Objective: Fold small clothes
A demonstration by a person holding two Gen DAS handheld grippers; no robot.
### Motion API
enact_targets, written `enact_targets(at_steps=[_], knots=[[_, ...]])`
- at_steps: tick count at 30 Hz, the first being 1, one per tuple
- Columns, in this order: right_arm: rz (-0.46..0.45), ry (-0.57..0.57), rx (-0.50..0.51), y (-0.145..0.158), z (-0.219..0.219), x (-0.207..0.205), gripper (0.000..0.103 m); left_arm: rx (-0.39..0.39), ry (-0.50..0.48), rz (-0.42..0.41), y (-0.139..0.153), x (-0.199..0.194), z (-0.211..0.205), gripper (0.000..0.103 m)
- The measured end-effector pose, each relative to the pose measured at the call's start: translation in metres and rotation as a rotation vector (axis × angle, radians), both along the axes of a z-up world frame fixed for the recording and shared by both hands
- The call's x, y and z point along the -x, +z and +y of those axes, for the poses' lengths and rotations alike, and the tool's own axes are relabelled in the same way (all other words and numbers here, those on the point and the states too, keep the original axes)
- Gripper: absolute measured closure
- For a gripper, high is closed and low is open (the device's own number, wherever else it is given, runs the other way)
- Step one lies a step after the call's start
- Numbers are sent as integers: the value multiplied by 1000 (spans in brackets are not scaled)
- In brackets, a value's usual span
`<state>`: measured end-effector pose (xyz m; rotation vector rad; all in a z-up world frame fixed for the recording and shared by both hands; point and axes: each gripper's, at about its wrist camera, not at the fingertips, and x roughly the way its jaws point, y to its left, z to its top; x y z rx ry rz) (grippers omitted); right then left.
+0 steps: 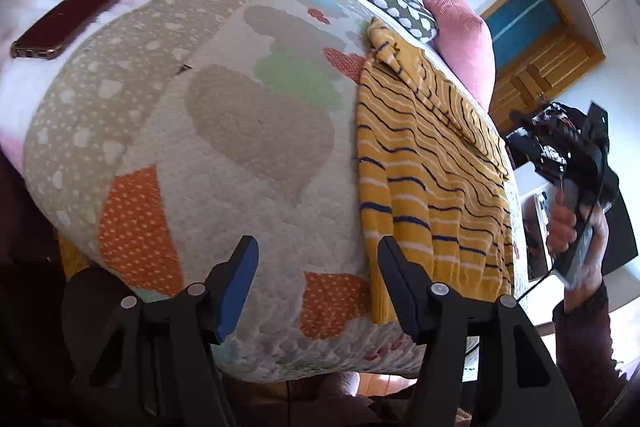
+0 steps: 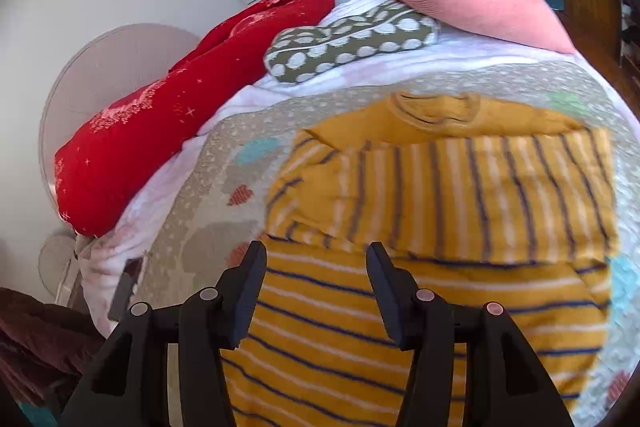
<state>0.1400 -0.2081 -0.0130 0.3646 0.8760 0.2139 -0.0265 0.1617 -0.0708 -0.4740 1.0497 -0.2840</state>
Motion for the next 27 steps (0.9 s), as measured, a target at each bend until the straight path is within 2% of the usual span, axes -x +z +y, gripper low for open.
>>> enact_targets(at_steps=[3,5,8,10,12,13,15,16,17,18,19,20,22,27], knots=[[43,-88,23,-17,-55,71,47,25,-65,29,-6,-3,-21,42],[80,-135,-10,-33,-85,118,45,46,-109,33,-8,-5,-37,42],[130,-149,-98,-61,-103,173,42,75,-158,52,-17,-11,-57,42],[157,-129,-150,-78,-101,196,42,86,-183,57,-22,-18,-69,40],[151,-94,-173,-88,-90,206,42,86,-202,61,-24,-27,-80,33],[140,-83,-165,-91,-84,207,40,88,-202,64,-23,-31,-85,27],[103,-84,-140,-95,-73,204,36,53,-192,76,-21,-38,-95,27],[85,-82,-133,-96,-68,199,37,19,-183,82,-19,-39,-99,34],[78,-81,-125,-99,-63,194,42,-32,-162,80,-16,-39,-102,71],[79,-84,-120,-102,-60,190,71,-97,-156,77,-12,-37,-106,91],[94,-77,-146,-105,-60,185,93,-93,-164,76,-10,-36,-105,91],[115,-76,-207,-109,-64,181,93,-62,-155,73,-6,-32,-102,91],[114,-102,-282,-109,-74,184,94,-70,-148,61,2,-24,-102,91],[94,-117,-287,-96,-88,215,95,-73,-172,26,23,6,-101,93]])
